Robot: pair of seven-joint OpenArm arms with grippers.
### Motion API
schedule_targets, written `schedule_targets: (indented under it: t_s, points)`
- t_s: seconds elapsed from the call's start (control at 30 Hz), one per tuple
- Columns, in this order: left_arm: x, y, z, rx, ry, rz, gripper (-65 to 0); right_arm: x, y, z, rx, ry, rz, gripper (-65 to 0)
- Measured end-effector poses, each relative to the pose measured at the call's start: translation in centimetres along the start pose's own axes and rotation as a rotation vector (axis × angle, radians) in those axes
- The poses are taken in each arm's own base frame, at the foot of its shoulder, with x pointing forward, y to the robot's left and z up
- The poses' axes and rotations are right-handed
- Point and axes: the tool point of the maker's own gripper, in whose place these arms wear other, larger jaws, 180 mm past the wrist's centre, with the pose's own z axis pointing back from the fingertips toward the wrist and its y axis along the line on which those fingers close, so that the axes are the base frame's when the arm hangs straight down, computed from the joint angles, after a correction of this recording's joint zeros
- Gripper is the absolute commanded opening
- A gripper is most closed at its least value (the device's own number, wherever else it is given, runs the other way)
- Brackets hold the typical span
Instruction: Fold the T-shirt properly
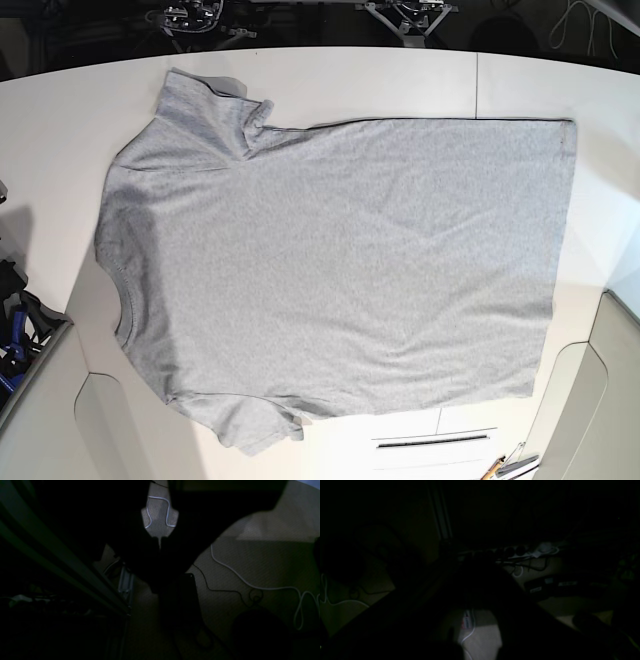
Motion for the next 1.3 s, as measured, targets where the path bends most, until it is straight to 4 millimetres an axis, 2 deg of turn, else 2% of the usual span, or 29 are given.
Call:
schedule_targets:
  t_s: [0.27, 0.43, 0.77, 1.0, 1.17, 1.3]
  points:
    - [-0.4, 0.2, 0.4, 0.002, -0.024, -0.001, -65.0, -0.9, -0.2, 0.3, -0.002, 0.008, 0.0, -65.0]
    - [-2.0, 0.3, 1.1, 0.002, -0.025, -0.001, -65.0, -2.1, -0.9, 0.7, -0.011, 0.017, 0.003, -65.0]
    - [-5.4, 3.7, 3.7, 0.039, -0.048, -0.028, -65.0, -4.3, -3.7, 2.7, -0.029, -0.002, 0.027, -65.0]
    - [-7.0, 7.2, 7.8, 0.069, -0.105, -0.074, -65.0, -6.7, -5.1, 6.0, -0.017, -0.028, 0.057, -65.0]
    - [-5.4, 9.5, 11.8, 0.072, -0.204, -0.082, -65.0, -7.4, -5.5, 9.5, 0.012, -0.069, 0.081, -65.0]
    - [-3.7, 10.6, 16.0, 0.045, -0.277, -0.14, -65.0, -7.3, -5.0, 13.1, 0.052, -0.115, 0.102, -65.0]
